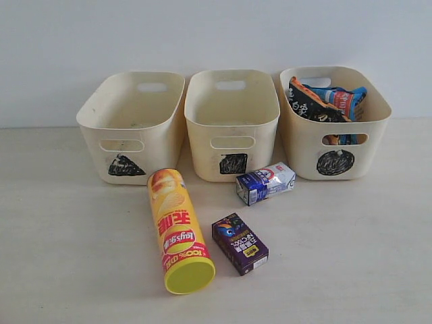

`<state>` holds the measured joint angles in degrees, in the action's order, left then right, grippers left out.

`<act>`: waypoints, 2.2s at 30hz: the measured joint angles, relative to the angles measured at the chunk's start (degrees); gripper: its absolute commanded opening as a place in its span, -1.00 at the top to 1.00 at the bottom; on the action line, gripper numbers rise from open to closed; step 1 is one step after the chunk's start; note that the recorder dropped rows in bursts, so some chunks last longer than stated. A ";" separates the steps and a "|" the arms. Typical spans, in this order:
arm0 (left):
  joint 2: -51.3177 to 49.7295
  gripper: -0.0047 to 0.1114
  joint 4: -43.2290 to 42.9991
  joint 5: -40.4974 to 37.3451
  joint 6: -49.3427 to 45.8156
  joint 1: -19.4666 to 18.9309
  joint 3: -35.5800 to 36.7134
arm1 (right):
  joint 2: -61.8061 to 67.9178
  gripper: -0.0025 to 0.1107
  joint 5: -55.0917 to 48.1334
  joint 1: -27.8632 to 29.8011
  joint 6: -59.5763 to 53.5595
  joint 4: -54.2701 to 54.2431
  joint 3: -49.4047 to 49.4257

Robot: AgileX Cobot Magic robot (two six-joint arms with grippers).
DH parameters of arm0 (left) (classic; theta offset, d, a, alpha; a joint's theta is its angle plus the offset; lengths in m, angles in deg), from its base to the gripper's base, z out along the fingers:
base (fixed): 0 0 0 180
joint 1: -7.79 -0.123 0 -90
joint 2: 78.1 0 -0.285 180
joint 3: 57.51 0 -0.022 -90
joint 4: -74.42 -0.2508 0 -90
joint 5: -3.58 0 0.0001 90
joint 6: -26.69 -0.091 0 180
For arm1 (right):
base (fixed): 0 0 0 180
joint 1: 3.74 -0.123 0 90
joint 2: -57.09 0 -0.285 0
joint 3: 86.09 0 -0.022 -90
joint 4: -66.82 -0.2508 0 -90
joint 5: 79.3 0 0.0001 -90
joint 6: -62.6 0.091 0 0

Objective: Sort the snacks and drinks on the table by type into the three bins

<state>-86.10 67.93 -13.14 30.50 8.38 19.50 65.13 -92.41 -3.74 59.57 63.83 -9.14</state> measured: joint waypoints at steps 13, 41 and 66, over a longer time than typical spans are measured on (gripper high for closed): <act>0.00 0.85 0.00 0.00 0.00 0.00 0.00 | 0.00 0.96 -5.27 0.00 3.48 2.26 0.00; 0.00 0.85 -0.97 12.04 2.14 0.00 0.00 | 0.00 0.96 -5.84 0.00 3.60 2.26 0.00; -22.70 0.85 -0.60 39.76 18.98 0.00 -9.36 | 0.00 0.96 -5.84 0.00 3.69 2.35 0.00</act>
<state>-108.81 67.32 26.62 49.47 8.38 10.13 65.13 -98.25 -3.74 63.27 66.18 -9.14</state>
